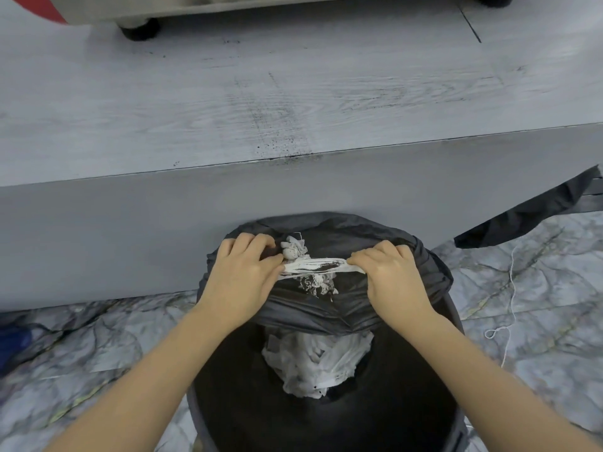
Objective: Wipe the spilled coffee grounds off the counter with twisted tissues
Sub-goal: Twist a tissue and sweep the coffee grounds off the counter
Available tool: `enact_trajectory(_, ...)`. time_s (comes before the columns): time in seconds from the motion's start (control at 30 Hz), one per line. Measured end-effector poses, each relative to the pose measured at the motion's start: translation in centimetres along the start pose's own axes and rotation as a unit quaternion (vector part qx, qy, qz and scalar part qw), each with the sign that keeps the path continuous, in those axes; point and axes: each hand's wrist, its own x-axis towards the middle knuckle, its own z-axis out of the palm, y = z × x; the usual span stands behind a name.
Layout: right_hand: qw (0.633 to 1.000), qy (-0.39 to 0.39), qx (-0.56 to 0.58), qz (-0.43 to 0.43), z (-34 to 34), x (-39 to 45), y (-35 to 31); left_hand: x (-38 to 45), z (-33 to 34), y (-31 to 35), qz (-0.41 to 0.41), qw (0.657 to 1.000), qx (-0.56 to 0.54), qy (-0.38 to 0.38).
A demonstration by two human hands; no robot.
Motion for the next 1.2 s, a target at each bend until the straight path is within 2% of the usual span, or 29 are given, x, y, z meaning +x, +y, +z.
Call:
enact_trajectory(0.23,0.998,0.015,0.022,0.058,-0.5,-0.7,-1.0,-0.1,-0.4,0.1,-0.06,0.997,-0.016,0.036)
enact_trajectory(0.47,0.994,0.004,0.048,0.097,-0.9,-1.1,-2.0,0.0,-0.2,0.9,-0.065,0.996,-0.007,0.064)
enact_trajectory(0.57,0.99,-0.007,0.084,0.113,-1.6,-1.4,-2.8,-0.4,-0.5,1.3,-0.065,0.997,-0.034,0.022)
enact_trajectory(0.8,0.976,-0.05,0.172,0.128,-4.5,-2.0,-6.0,-1.5,-3.3,3.1,-0.082,0.982,-0.161,-0.054)
enact_trajectory(1.07,0.945,-0.01,0.28,0.166,-9.7,-2.5,-11.6,-4.9,-9.1,3.2,-0.144,0.943,-0.299,-0.004)
enact_trajectory(1.2,0.944,0.001,0.305,0.124,-11.7,-1.7,-15.2,-6.2,-12.7,1.5,-0.147,0.934,-0.325,0.032)
